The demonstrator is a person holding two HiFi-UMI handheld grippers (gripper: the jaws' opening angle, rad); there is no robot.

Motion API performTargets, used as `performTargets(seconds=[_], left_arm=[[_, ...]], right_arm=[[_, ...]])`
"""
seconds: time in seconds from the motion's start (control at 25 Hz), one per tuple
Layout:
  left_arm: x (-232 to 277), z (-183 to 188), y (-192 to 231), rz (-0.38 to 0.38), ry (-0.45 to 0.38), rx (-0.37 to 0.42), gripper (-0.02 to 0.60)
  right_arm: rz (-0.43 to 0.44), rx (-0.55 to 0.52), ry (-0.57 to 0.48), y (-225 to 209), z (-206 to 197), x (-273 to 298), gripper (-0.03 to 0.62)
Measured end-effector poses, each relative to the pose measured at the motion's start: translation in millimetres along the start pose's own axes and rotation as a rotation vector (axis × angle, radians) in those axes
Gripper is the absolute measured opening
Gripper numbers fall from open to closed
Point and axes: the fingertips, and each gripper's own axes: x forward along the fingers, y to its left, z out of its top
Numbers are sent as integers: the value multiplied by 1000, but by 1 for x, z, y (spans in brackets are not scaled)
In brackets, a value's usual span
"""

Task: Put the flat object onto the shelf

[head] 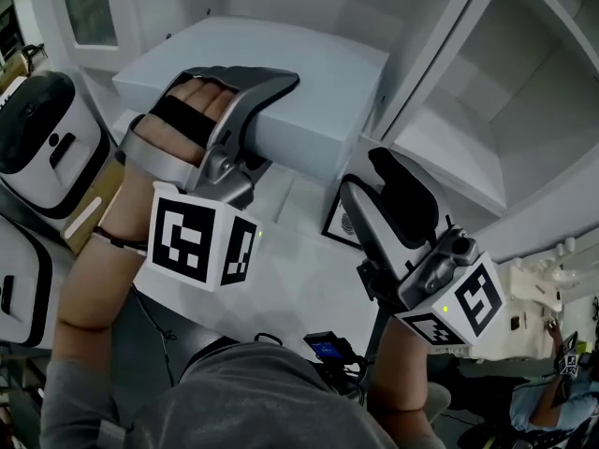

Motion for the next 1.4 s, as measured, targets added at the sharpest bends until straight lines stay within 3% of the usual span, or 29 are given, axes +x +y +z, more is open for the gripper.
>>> performTargets(seconds=[0.72, 1.4], left_arm=[[21, 1, -29, -3, 46, 94, 262], [39, -3, -40, 27, 52, 129, 281]], right_arm=[[-17, 3, 72, -8, -29, 8, 176], [-67, 24, 106, -25, -48, 9, 176]])
